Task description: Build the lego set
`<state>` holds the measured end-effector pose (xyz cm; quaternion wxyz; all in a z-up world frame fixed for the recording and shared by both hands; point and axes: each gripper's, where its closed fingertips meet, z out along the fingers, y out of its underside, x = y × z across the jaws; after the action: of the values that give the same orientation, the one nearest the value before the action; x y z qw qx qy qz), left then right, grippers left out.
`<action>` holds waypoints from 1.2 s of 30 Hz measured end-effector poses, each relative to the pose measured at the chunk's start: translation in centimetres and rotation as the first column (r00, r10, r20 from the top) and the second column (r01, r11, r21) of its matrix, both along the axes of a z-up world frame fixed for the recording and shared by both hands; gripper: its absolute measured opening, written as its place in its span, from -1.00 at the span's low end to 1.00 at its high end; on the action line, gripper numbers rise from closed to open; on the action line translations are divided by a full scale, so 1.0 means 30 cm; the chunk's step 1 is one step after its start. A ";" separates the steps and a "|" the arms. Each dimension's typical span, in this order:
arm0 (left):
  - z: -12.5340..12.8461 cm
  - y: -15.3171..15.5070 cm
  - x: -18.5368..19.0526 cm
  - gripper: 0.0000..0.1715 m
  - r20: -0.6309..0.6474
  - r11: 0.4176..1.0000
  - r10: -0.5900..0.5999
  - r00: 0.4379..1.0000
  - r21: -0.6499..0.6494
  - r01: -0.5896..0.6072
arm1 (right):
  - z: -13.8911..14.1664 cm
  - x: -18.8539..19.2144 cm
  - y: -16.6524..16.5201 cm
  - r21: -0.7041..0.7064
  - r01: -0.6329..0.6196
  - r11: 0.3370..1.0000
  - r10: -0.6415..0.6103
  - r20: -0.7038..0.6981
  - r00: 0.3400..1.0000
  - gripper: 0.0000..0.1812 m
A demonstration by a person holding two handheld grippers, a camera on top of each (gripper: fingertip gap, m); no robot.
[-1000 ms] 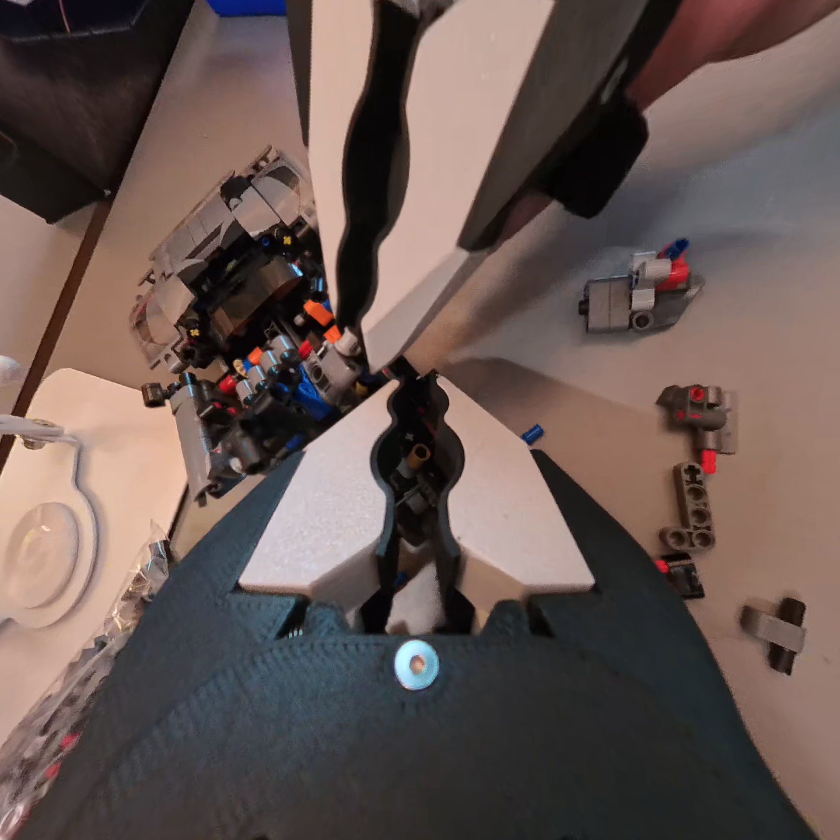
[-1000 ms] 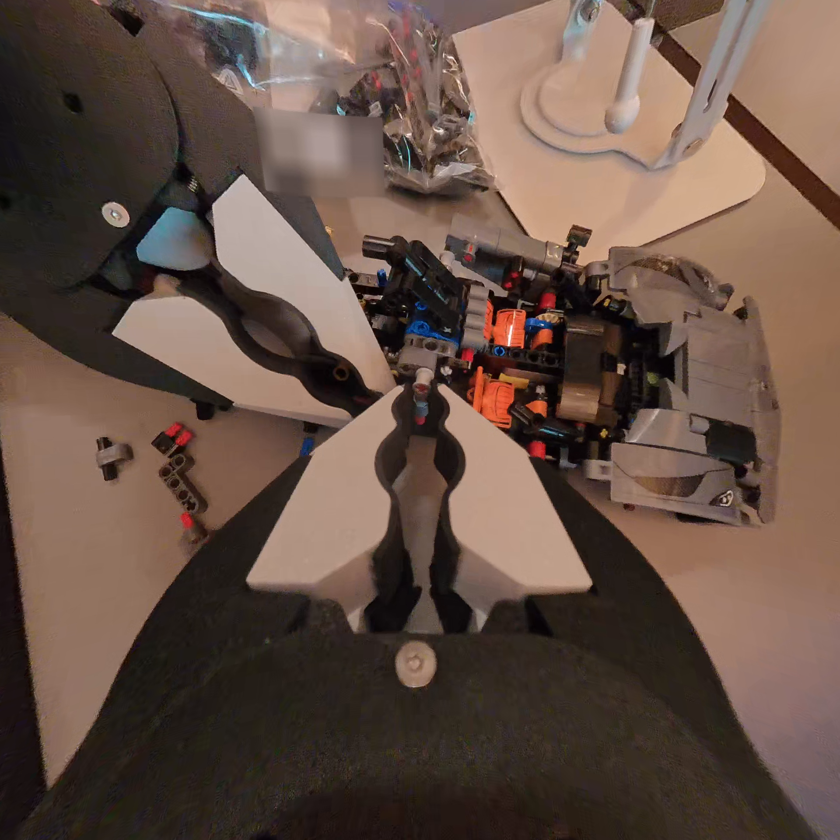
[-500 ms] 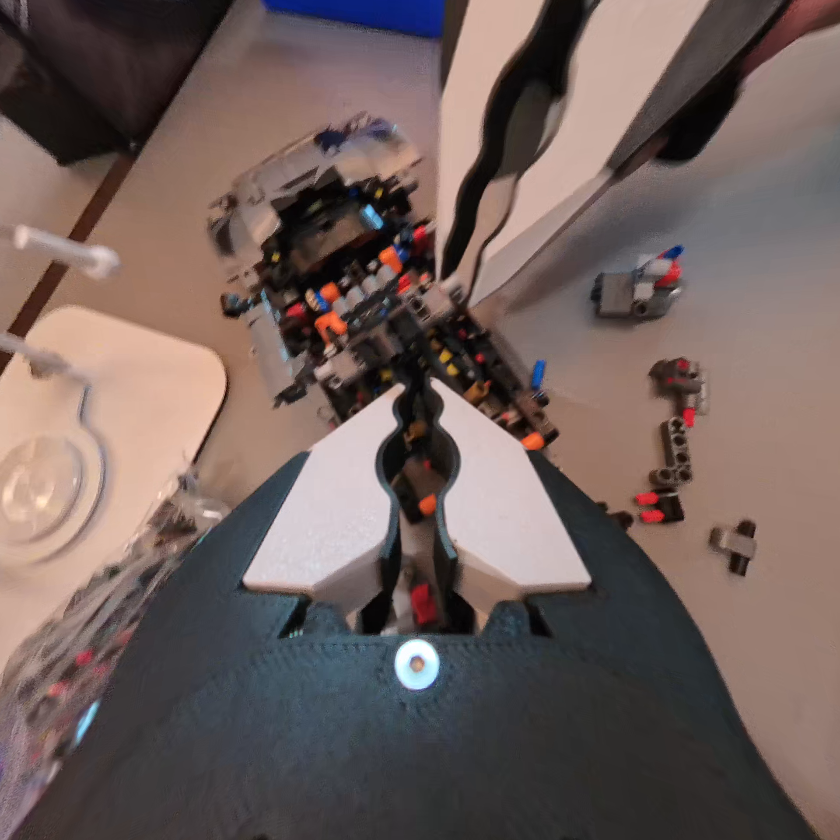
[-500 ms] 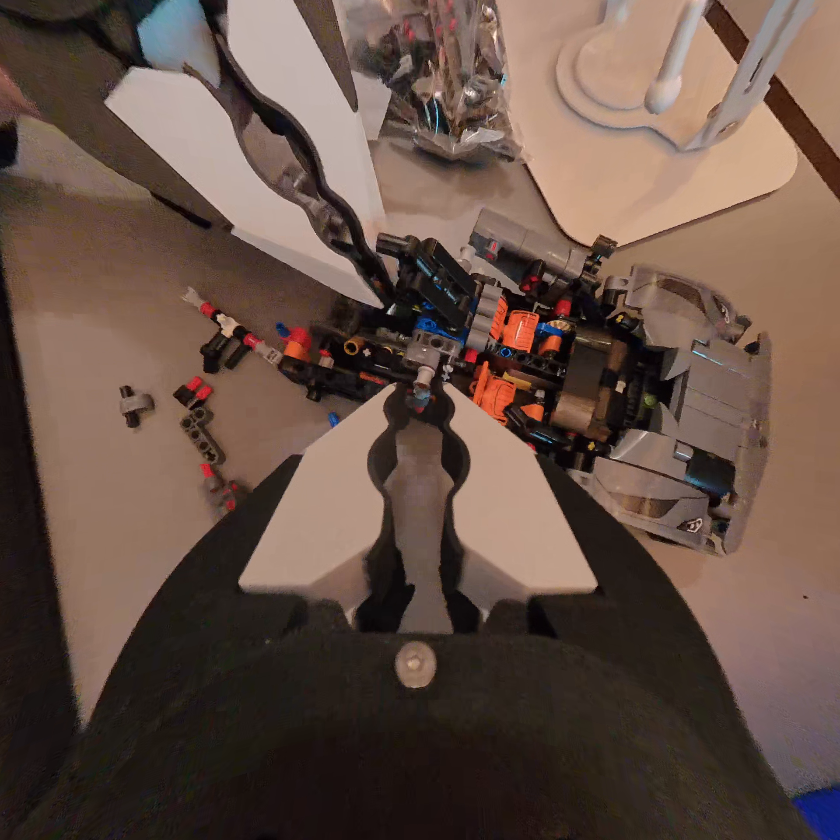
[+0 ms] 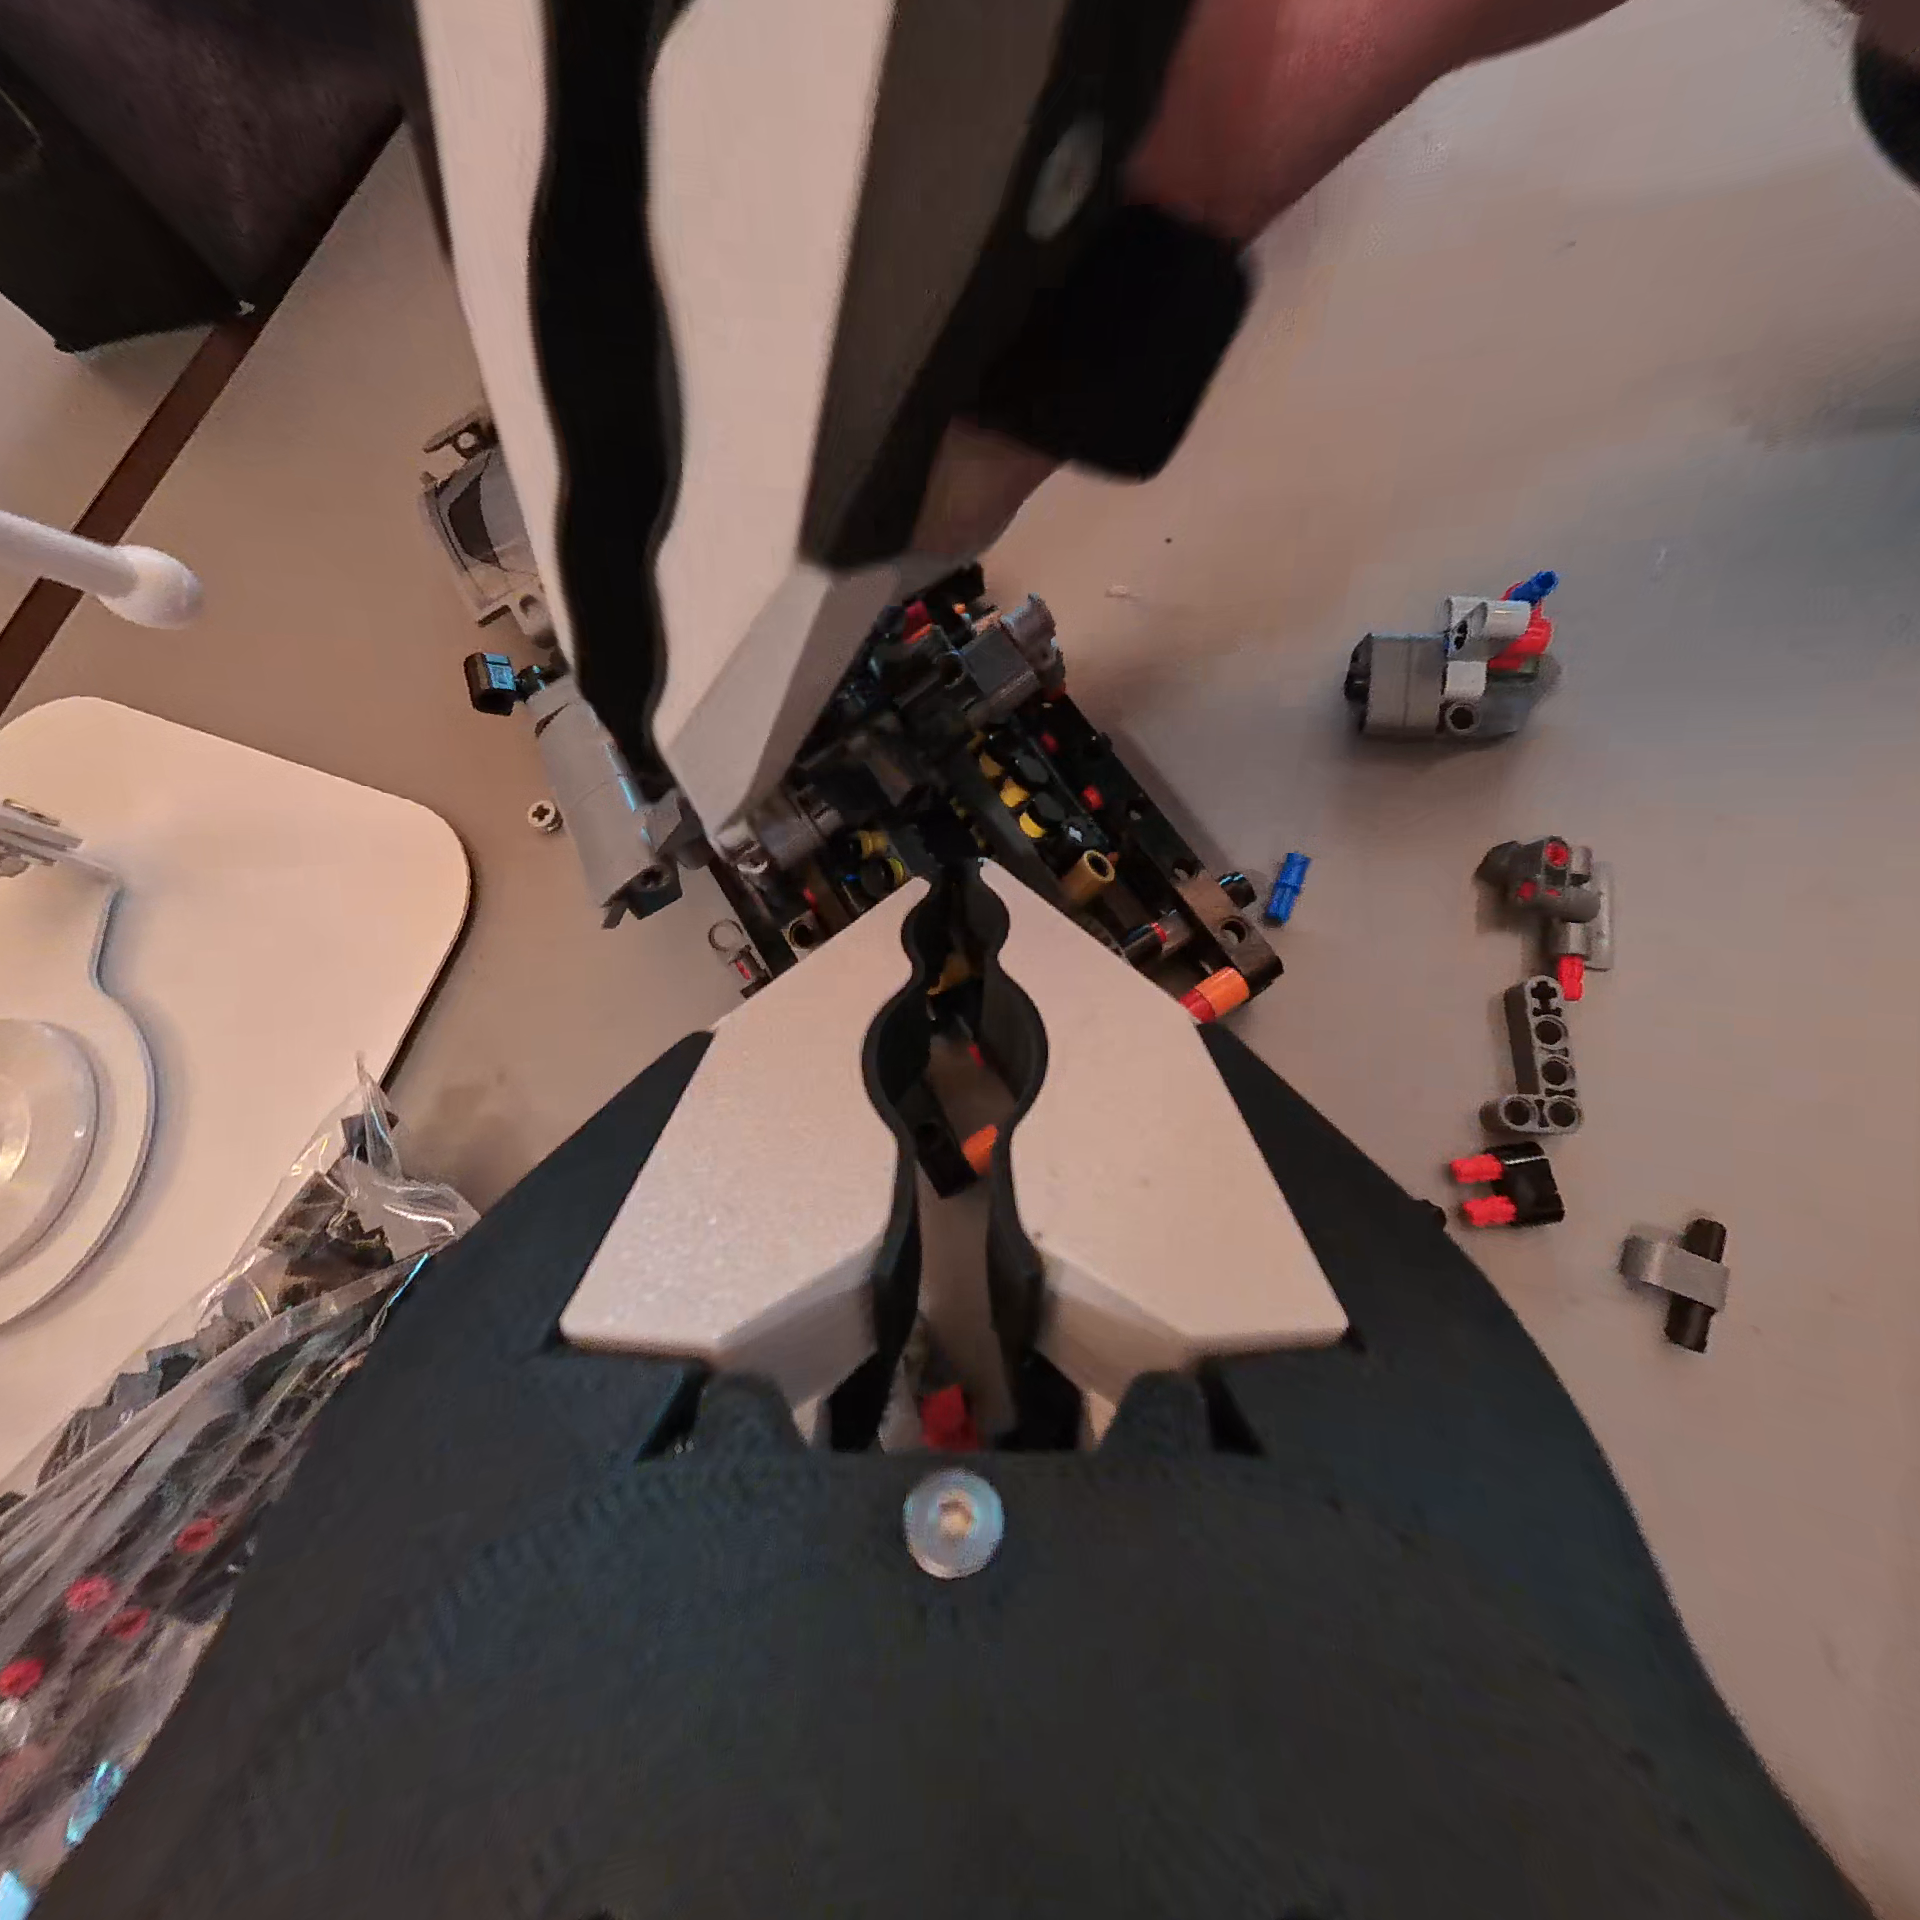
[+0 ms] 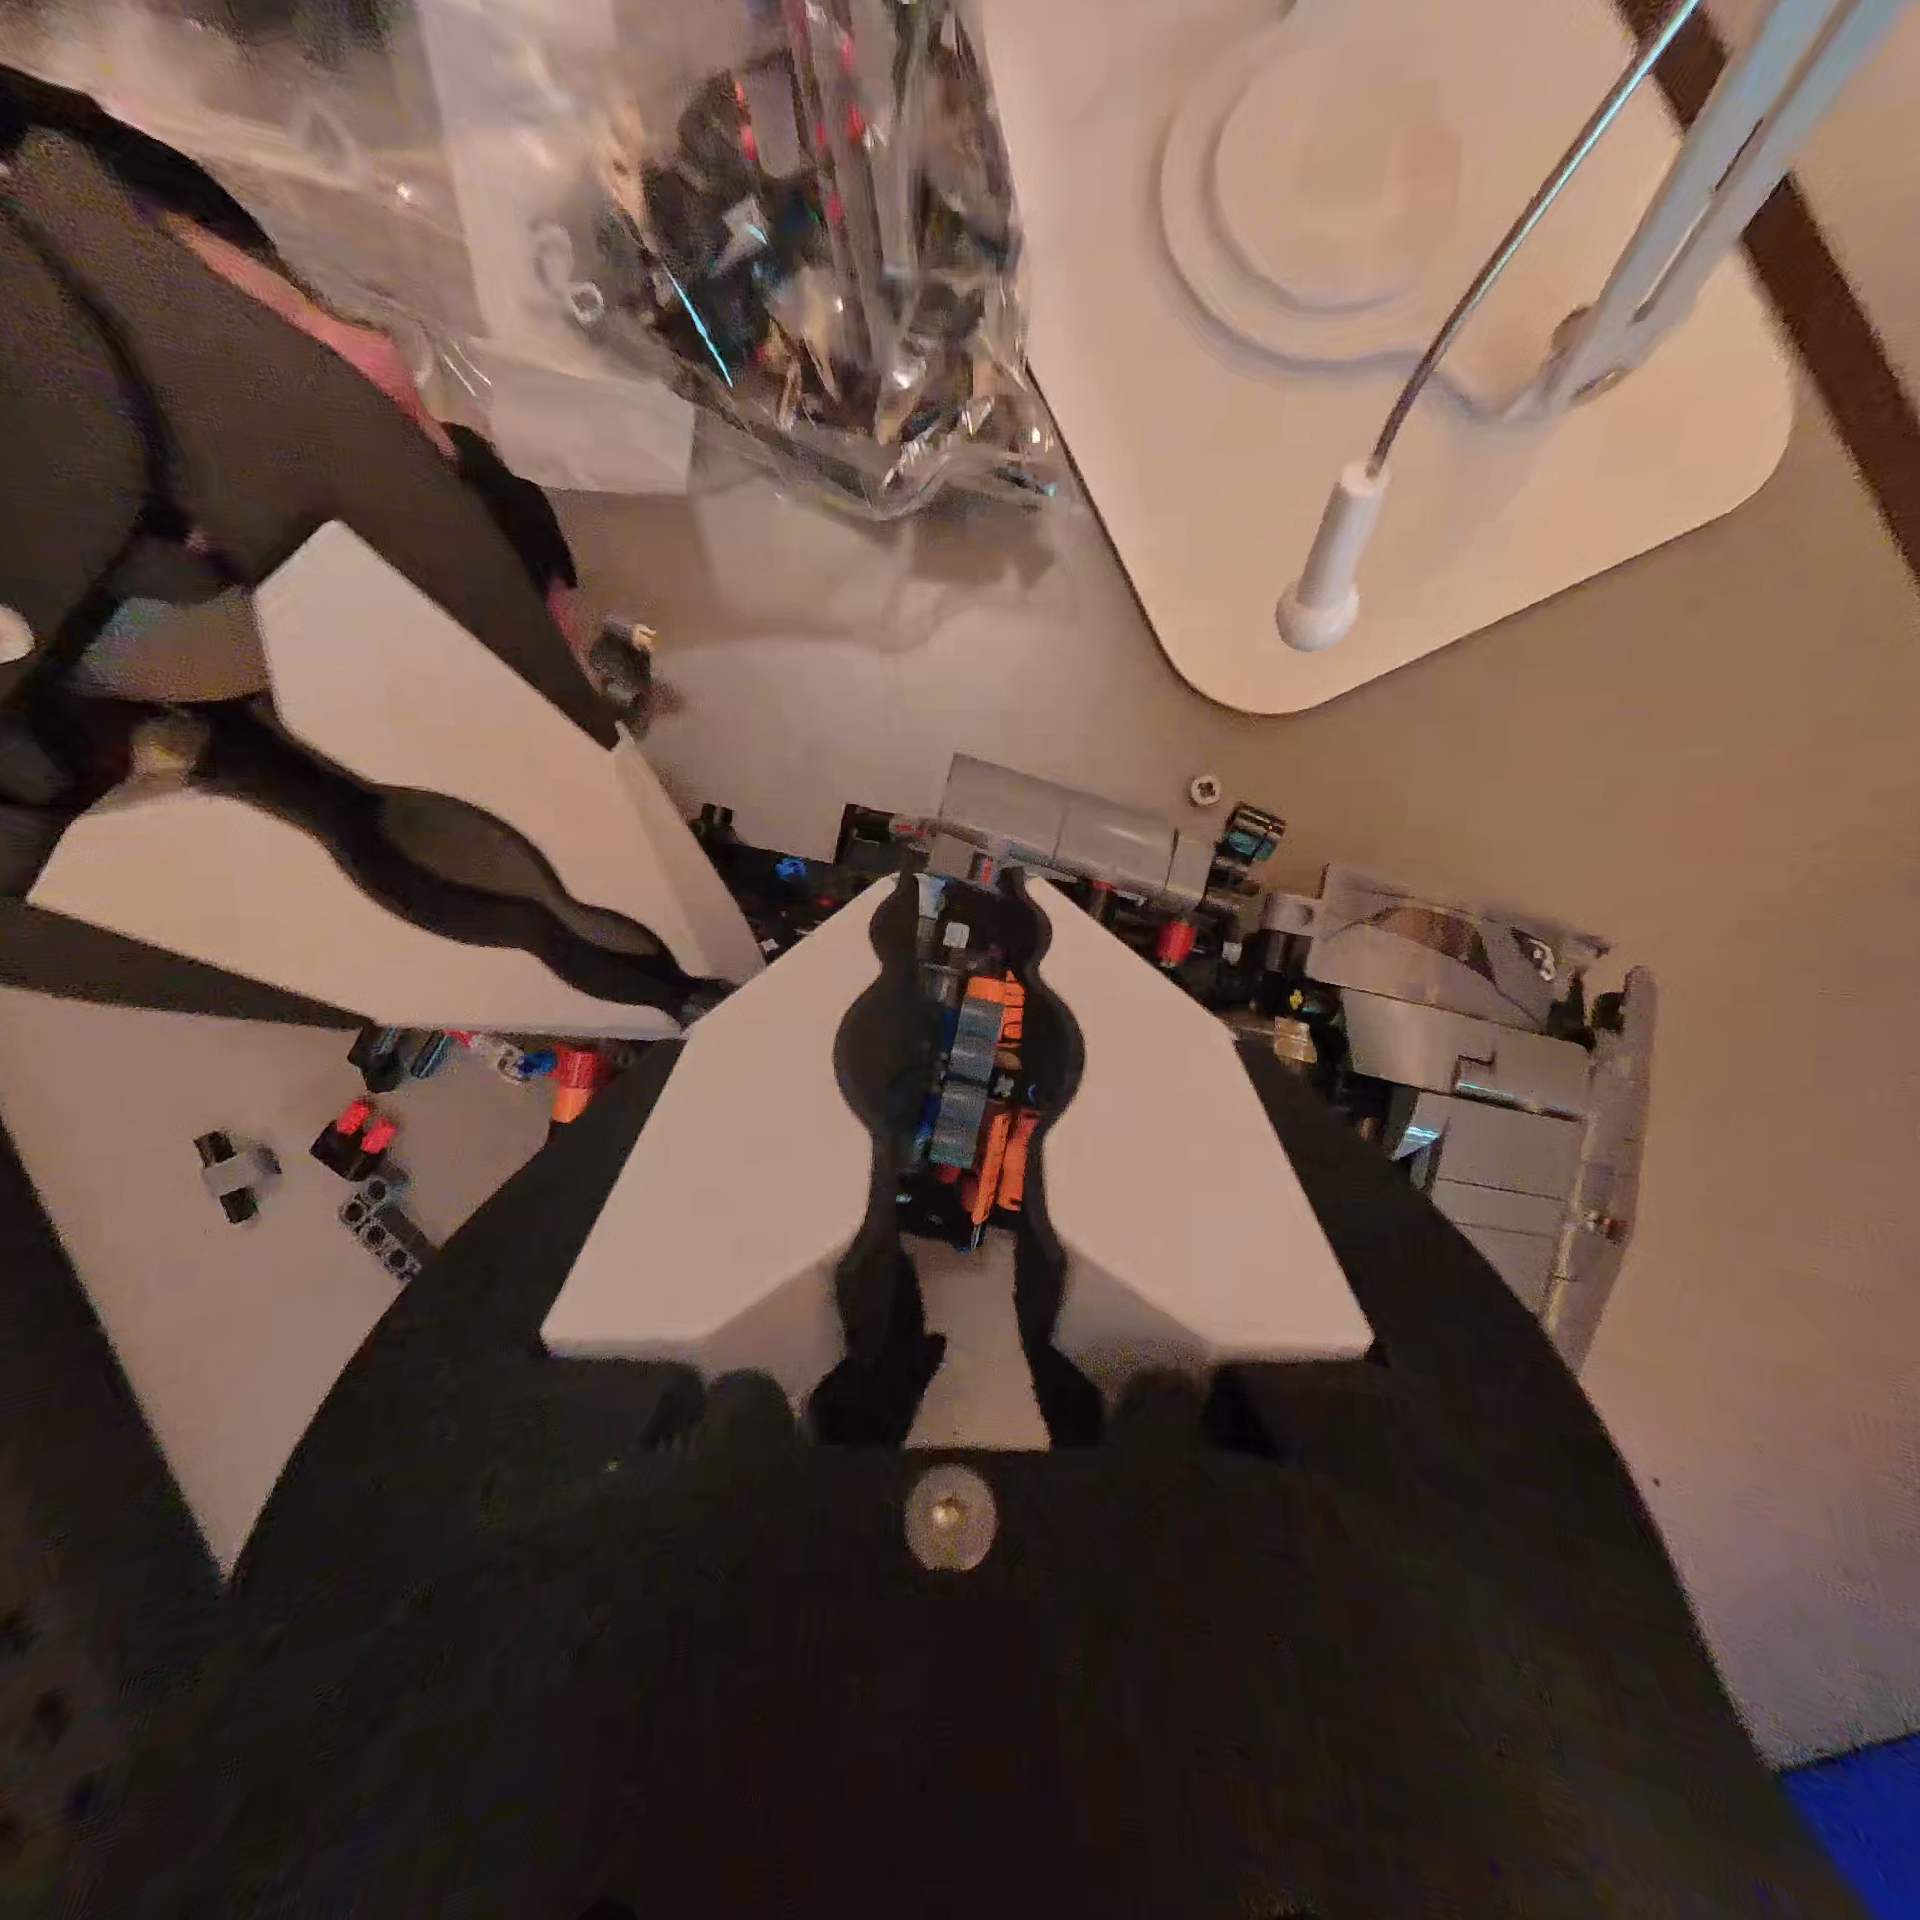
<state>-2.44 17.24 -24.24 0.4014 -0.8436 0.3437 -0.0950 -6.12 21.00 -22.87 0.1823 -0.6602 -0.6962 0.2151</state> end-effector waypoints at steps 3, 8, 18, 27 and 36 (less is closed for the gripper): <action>-0.005 -0.003 0.002 -1.00 -0.008 1.000 -0.011 1.000 -0.006 0.011 | -0.036 0.000 -0.025 -0.077 0.000 0.997 0.010 0.122 0.992 -0.80; -0.006 -0.002 0.008 -1.00 0.002 1.000 -0.014 1.000 -0.007 0.014 | -0.044 0.015 -0.023 -0.036 -0.009 0.999 0.018 0.240 0.971 -0.79; -0.014 -0.003 0.035 -1.00 0.067 0.999 -0.018 0.998 -0.041 0.021 | -0.011 0.030 -0.003 0.020 -0.050 0.999 0.044 0.229 0.972 -0.90; -0.013 0.010 0.017 -1.00 0.082 0.999 0.020 0.996 -0.043 -0.017 | 0.103 0.070 0.015 -0.008 -0.058 0.998 0.058 0.124 0.991 -1.00; -0.014 0.001 0.050 -1.00 0.089 0.999 -0.023 0.996 -0.043 0.027 | -0.053 0.038 -0.063 -0.141 -0.079 0.987 0.115 0.270 0.956 -0.78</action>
<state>-0.95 17.26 -24.67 0.3961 -0.8430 0.3340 -0.1446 -4.99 19.11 -24.46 0.0293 -0.6590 -0.7312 0.1738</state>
